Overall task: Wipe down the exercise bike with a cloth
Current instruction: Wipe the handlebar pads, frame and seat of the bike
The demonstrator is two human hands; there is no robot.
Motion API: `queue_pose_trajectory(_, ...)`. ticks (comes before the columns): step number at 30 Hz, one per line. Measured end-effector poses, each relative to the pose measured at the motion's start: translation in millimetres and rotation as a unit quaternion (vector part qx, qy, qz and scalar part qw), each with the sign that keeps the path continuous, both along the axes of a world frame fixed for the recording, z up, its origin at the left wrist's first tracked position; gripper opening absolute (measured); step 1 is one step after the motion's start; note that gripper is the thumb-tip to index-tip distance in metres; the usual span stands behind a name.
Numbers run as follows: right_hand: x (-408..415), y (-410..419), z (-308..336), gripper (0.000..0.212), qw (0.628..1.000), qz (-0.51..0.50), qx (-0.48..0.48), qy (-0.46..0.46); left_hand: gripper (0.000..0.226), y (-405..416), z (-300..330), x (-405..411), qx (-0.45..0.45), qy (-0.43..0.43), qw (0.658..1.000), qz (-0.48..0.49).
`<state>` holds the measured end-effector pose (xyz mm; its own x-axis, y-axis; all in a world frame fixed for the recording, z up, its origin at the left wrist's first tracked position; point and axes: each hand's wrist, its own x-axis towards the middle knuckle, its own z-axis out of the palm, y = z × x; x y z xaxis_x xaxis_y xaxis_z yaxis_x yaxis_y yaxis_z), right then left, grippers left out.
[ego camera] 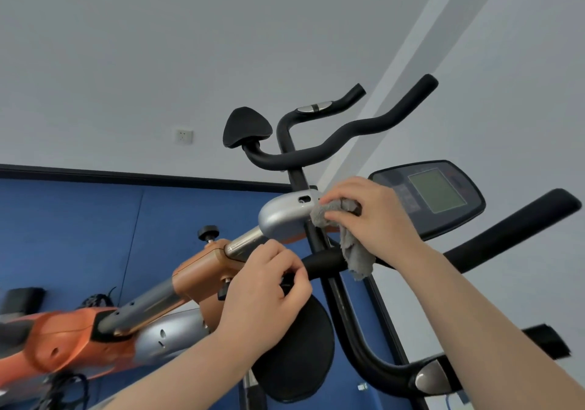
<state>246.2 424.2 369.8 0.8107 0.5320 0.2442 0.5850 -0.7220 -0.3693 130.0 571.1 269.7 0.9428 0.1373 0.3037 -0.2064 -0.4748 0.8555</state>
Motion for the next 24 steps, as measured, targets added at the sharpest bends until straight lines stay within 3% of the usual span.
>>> queue_pose_trajectory(2, -4.5, -7.2, 6.7, 0.020, 0.989, 0.053, 0.047, -0.132, 0.016, -0.1, -0.7, 0.2, -0.002, 0.002, 1.000, -0.001)
queue_pose_trajectory(4, -4.9, -11.7, 15.1, 0.018, 0.963, 0.097, 0.031, -0.248, 0.015, -0.2, -1.0, 0.8, 0.004, 0.003, 1.000, 0.003)
queue_pose_trajectory(6, -8.7, -11.5, 13.7, 0.015, 0.953, 0.127, -0.015, -0.276, 0.015, -0.3, -0.9, 0.8, 0.004, 0.005, 1.000, 0.007)
queue_pose_trajectory(7, -14.3, -9.8, 7.0, 0.014, 0.958, 0.134, -0.043, -0.249, 0.016, -0.4, -0.7, 0.4, 0.002, 0.005, 1.000, 0.009)
queue_pose_trajectory(9, -28.9, -8.3, -11.5, 0.014, 0.984, 0.124, -0.076, -0.107, 0.020, -0.9, 0.0, -0.1, 0.007, 0.003, 1.000, 0.014)
queue_pose_trajectory(11, -34.5, -14.3, -15.2, 0.019, 0.996, 0.069, -0.037, 0.051, 0.022, -1.6, 1.1, -0.1, 0.008, 0.003, 1.000, 0.014)
queue_pose_trajectory(13, -32.0, -20.1, -7.4, 0.028, 0.991, 0.057, -0.009, 0.122, 0.019, -1.5, 1.0, 0.1, 0.006, 0.005, 1.000, 0.013)
queue_pose_trajectory(18, -30.8, -10.0, -3.4, 0.005, 0.995, -0.019, -0.037, 0.095, 0.015, -1.4, 0.4, -0.4, 0.005, 0.004, 1.000, 0.017)
queue_pose_trajectory(21, -28.5, -4.4, -8.6, 0.022, 0.990, -0.050, -0.083, 0.101, 0.019, -2.2, 2.2, -0.4, 0.004, -0.001, 1.000, 0.016)
queue_pose_trajectory(24, -24.8, 8.9, -14.6, 0.018, 0.991, -0.065, -0.096, 0.060, 0.026, -1.8, 3.7, 0.1, 0.006, -0.003, 1.000, 0.024)
